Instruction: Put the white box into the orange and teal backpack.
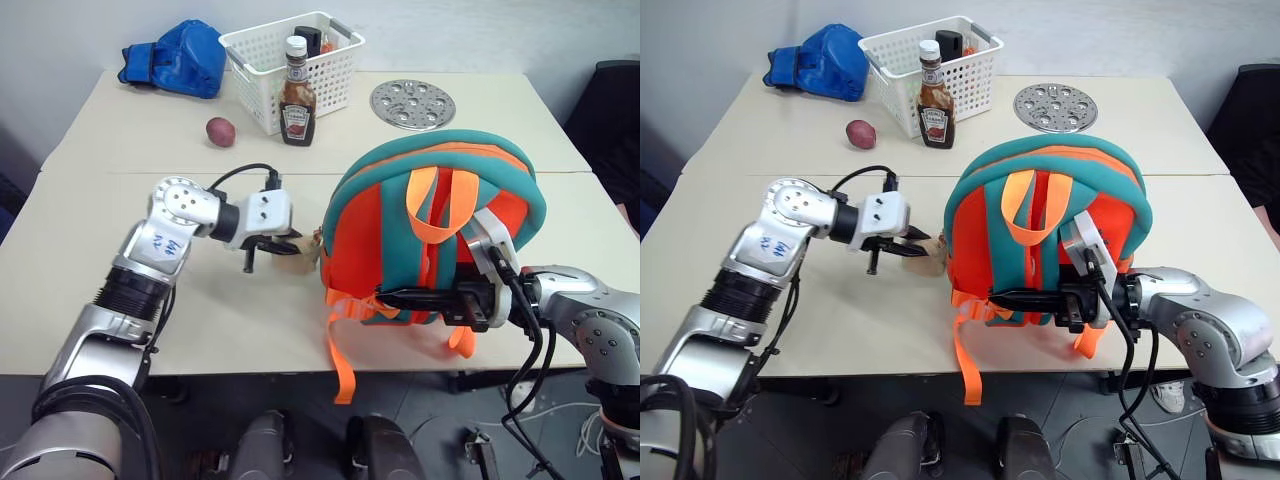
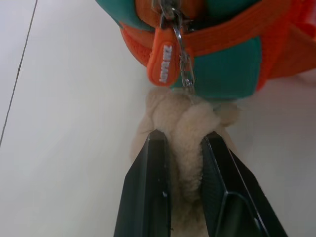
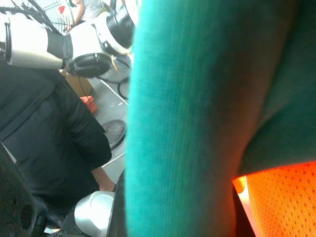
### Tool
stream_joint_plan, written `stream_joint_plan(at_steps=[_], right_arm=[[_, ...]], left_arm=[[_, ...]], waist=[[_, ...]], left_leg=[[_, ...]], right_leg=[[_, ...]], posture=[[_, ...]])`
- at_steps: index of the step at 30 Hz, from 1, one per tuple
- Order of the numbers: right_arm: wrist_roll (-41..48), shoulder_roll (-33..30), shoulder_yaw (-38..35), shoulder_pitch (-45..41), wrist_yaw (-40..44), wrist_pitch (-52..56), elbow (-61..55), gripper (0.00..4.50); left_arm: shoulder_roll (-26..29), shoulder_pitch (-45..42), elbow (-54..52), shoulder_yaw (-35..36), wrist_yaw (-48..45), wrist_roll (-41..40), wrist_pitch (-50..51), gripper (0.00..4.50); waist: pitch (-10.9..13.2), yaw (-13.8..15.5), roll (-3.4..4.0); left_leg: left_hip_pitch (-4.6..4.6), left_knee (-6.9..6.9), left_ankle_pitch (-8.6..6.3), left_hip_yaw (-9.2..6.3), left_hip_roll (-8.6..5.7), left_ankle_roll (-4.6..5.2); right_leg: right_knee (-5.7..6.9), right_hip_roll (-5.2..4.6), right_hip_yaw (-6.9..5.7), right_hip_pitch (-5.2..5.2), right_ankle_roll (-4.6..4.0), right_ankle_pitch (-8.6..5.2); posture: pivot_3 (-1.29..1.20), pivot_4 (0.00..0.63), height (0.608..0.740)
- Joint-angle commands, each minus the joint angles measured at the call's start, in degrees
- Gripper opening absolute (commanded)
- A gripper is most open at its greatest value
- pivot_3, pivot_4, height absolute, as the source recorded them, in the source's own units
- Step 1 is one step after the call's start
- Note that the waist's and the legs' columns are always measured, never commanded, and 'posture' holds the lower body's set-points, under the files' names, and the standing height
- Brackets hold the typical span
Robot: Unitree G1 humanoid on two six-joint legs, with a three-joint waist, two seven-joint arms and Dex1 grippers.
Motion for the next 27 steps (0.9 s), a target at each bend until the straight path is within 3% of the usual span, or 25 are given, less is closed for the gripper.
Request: stream_joint_plan(at_steps=[1,4,10,13,15,17,19,22,27], right_arm=[[-2.35,1.20,-0.65,0.19,-3.10,-2.17,-1.51,0.00],[-4.39,1.00,-1.70,0.57,-6.38,-1.55,0.39,0.97],[-2.26,-5.14,-10.66,8.19,-2.91,-0.25,0.68,3.00],[-2.82,-10.99,-18.44,15.41,3.36,-0.79,2.79,4.05],[-2.44,-14.77,-23.94,19.23,8.40,-0.46,6.17,4.50],[-3.56,-17.24,-26.94,21.52,12.10,-1.71,9.11,4.50],[-5.17,-19.99,-30.15,22.71,16.00,-2.97,13.90,4.50],[-6.44,-26.19,-34.36,17.29,19.52,-3.34,29.18,4.50],[-10.49,-28.50,-30.55,10.92,22.65,-6.90,39.71,4.50]], left_arm=[[-0.54,1.67,-1.95,0.98,0.14,-0.99,1.35,0.42],[0.76,4.22,-6.36,4.33,-1.52,-5.31,7.16,0.42],[8.10,13.73,-17.92,14.27,-3.88,-16.57,21.28,2.29],[12.83,21.49,-24.44,23.59,-3.08,-23.61,29.06,3.26],[15.52,26.30,-27.99,30.55,-2.21,-28.26,34.10,3.85],[17.01,29.22,-30.24,34.61,-0.86,-30.92,36.79,4.44],[18.99,32.86,-31.90,39.21,-0.68,-33.40,39.44,4.48],[22.60,40.34,-33.57,51.72,-1.71,-37.29,43.93,4.48],[23.36,44.57,-35.16,58.02,0.71,-40.09,45.08,4.48]], waist=[[0.00,-0.10,0.01],[0.00,-0.05,0.00],[0.00,-0.04,0.01],[0.00,-0.09,0.01],[0.00,-0.13,0.01],[0.00,-0.06,0.01],[-0.01,0.04,0.04],[0.02,-0.16,0.10],[0.02,-0.17,0.14]], left_leg=[[0.00,-0.01,0.00,0.00,0.00,0.00],[0.02,0.00,0.01,0.00,0.00,-0.02],[0.01,-0.06,0.01,-0.05,0.01,-0.02],[0.02,-0.08,0.00,-0.07,0.01,-0.01],[0.06,-0.11,-0.01,-0.08,0.02,-0.01],[0.05,-0.11,-0.03,-0.10,0.03,0.02],[0.08,-0.12,-0.14,-0.12,0.03,0.21],[0.08,-0.13,-0.13,-0.06,0.00,0.18],[0.10,-0.19,-0.11,-0.02,0.09,-0.14]], right_leg=[[0.00,0.00,0.00,0.00,0.00,0.00],[0.03,0.00,0.00,0.00,0.00,0.00],[0.00,-0.03,-0.02,0.03,0.00,0.00],[-0.10,-0.04,-0.02,0.07,0.00,0.00],[-0.15,-0.04,-0.02,0.12,0.00,0.00],[-0.22,-0.05,-0.03,0.16,0.00,0.00],[-0.35,-0.05,-0.02,0.23,-0.02,-0.01],[-0.47,-0.09,0.04,0.25,-0.06,-0.03],[-0.50,-0.10,0.01,0.18,-0.36,-0.20]], posture=[[0.00,0.150,0.740],[0.00,0.150,0.740],[0.00,0.150,0.740],[0.00,0.150,0.740],[0.00,0.150,0.740],[0.00,0.150,0.740],[0.00,0.150,0.740],[0.00,0.150,0.740],[0.00,0.150,0.740]])
